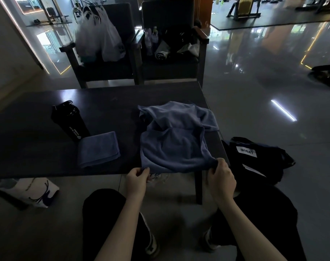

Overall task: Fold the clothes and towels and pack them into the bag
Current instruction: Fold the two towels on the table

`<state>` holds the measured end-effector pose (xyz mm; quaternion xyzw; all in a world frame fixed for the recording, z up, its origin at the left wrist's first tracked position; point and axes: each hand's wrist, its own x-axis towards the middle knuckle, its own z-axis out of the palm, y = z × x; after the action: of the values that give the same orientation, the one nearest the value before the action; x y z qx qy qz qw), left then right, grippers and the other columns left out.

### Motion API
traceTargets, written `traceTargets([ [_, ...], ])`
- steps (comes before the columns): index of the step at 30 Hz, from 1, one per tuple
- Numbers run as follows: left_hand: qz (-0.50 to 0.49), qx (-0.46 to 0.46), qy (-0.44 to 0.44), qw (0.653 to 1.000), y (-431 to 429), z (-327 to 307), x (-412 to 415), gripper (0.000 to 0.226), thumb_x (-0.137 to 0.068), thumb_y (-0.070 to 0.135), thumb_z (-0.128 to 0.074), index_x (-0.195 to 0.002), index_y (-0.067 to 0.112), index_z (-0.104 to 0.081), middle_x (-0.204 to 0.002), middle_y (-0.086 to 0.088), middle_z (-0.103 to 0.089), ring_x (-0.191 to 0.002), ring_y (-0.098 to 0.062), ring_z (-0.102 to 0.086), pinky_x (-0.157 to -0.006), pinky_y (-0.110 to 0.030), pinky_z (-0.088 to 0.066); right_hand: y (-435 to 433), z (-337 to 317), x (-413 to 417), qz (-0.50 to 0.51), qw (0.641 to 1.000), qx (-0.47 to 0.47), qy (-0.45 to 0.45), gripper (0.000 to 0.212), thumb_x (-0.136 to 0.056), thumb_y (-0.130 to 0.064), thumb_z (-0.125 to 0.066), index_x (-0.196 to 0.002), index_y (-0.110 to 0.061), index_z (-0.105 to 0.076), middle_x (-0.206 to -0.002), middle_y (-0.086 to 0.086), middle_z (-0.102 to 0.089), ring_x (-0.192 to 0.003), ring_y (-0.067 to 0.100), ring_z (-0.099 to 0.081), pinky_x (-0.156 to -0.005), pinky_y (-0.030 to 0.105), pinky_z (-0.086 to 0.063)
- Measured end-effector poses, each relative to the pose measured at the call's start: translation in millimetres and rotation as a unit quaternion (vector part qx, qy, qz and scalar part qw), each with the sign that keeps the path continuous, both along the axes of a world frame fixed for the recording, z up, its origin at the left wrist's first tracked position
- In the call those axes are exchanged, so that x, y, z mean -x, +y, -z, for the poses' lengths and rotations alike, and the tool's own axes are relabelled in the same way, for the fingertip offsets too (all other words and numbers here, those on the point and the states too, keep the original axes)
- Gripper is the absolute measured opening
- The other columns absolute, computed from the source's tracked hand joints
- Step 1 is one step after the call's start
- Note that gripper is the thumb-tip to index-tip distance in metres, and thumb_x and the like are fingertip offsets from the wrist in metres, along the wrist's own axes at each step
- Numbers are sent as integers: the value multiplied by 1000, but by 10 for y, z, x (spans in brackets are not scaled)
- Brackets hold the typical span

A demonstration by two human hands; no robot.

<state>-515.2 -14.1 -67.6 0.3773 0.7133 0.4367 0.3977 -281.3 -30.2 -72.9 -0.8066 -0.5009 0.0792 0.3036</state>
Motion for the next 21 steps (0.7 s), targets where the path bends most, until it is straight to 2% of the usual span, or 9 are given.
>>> traceTargets([
  [3, 1, -8, -5, 1000, 1, -36, 8, 15, -91, 19, -62, -76, 15, -59, -71, -4, -65, -69, -19, -62, -62, -29, -47, -9, 4, -44, -5, 999, -33, -8, 25, -92, -18, -52, -114, -8, -59, -108, 10, -62, -96, 32, -60, -65, 31, -35],
  [7, 6, -13, -6, 1000, -13, -88, -5, 15, -92, 18, -60, -77, 15, -58, -73, -5, -65, -70, -19, -61, -60, -28, -46, 25, 6, -70, -25, 998, -56, -4, 18, -93, -19, -54, -99, -7, -67, -99, 8, -63, -87, 30, -60, -62, 29, -36],
  [11, 17, -14, -4, 1000, -11, -118, -9, 16, -93, 17, -59, -77, 14, -58, -73, -6, -65, -69, -18, -61, -61, -28, -47, 47, -27, -52, -97, 993, -64, 12, 14, -86, -16, -64, -94, -5, -64, -98, 7, -59, -70, 30, -61, -54, 28, -37],
  [14, 15, -13, -2, 1000, 9, -113, 0, 15, -92, 18, -60, -77, 16, -59, -76, -7, -66, -74, -22, -63, -67, -33, -50, 55, 4, -32, -115, 992, -60, 1, 17, -85, -19, -65, -95, -5, -62, -100, 9, -58, -65, 32, -61, -49, 31, -41],
  [18, 21, -9, 13, 1000, 25, -103, 10, 16, -92, 21, -59, -77, 18, -58, -76, -7, -66, -75, -22, -63, -70, -37, -51, 88, -9, -13, -110, 991, -76, -11, 16, -89, -20, -61, -89, -4, -62, -95, 9, -57, -61, 32, -60, -47, 28, -34],
  [21, 20, -8, 8, 1000, 30, -112, 10, 16, -93, 21, -58, -77, 17, -58, -76, -6, -66, -74, -21, -62, -71, -37, -51, 119, -39, -27, -117, 988, -102, 29, 12, -92, -16, -56, -88, -5, -59, -90, 7, -59, -63, 28, -59, -49, 32, -40],
])
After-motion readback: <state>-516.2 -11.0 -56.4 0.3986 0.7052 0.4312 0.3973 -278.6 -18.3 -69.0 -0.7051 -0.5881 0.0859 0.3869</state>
